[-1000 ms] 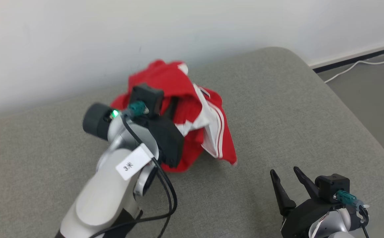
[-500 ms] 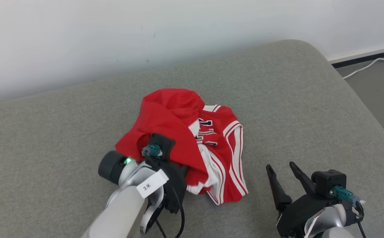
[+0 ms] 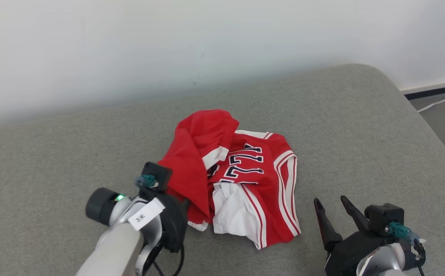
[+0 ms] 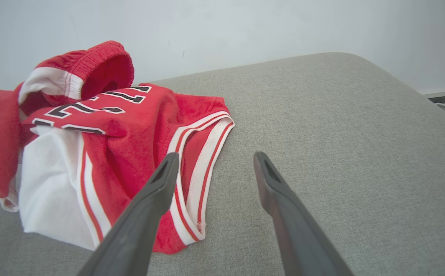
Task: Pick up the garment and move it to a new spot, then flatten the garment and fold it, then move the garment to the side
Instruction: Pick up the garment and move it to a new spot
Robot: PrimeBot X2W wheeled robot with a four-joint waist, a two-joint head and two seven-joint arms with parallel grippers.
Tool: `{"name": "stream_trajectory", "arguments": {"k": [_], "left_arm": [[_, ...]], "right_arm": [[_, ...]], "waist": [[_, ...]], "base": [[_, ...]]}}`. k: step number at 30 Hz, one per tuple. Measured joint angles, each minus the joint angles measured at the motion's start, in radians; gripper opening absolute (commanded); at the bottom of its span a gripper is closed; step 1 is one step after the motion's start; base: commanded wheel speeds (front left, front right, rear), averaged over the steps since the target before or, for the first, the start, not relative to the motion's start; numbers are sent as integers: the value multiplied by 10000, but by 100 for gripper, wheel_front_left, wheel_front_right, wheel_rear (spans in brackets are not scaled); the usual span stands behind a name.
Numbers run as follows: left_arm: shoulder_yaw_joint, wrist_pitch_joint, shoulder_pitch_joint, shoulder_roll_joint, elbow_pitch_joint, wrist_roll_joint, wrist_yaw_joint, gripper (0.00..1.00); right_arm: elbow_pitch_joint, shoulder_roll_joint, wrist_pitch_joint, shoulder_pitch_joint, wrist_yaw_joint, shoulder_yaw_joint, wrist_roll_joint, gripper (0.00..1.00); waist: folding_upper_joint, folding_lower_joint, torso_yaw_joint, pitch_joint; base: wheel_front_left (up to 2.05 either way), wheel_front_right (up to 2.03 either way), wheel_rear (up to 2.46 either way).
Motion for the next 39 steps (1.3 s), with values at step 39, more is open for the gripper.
{"name": "stream_trajectory", "arguments": {"k": [39], "left_arm": [[84, 4504, -348, 1279, -2823, -132, 178, 100]], "right_arm": [[167, 263, 107, 376, -29, 393, -10, 100]], "waist": [[0, 0, -423, -647]], "base": [[0, 0, 0]]}}
